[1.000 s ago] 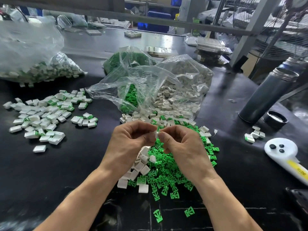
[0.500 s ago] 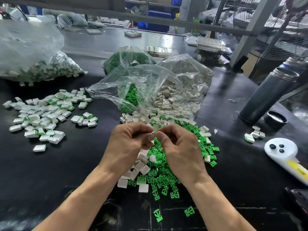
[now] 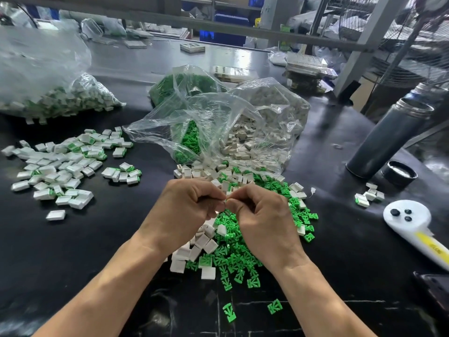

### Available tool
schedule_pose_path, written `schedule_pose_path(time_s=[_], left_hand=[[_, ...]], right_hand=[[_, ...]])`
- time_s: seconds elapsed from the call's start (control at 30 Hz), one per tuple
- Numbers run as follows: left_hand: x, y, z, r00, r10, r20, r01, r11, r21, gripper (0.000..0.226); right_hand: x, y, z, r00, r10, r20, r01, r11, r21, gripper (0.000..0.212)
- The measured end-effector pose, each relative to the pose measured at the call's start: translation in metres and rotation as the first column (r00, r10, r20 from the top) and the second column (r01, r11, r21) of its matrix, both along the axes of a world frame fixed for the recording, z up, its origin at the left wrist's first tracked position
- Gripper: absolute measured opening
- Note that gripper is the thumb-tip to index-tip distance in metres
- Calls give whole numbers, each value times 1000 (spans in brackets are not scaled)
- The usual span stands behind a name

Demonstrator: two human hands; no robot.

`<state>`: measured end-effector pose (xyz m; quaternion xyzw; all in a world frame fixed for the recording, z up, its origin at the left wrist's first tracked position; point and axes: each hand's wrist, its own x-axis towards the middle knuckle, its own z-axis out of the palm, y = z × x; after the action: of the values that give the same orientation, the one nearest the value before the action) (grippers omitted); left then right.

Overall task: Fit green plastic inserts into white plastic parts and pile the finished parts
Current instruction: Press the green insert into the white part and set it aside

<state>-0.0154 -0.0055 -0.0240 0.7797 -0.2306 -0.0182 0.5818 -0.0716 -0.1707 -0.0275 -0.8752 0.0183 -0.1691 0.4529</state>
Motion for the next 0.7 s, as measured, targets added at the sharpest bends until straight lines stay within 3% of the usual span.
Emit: schedule_pose_path(time_s=[0.17,0.27,0.33,0.5,0.7], left_hand=[[0,-2,1,997,57,-58,-63,990,-125,40],[-1,-5,3,993,57,-103,-80,967,-242,22],[-1,-7,5,993,55,-100,-79,965,-250,15],[-6,-14,4,993,43,-108,-66,973,-219,9],[-13,-22,4,991,-35,-132,1,969,-248,8]], right_hand=[[1,3,0,1000,-20,8,17,974,226,13],[3,4,8,999,33,15,-36,875,483,11],[4,5,11,1000,24,7,-24,818,574,24],[6,13,8,982,116,-150,3,783,621,65],[14,19,-2,983,126,-131,-24,802,596,58]])
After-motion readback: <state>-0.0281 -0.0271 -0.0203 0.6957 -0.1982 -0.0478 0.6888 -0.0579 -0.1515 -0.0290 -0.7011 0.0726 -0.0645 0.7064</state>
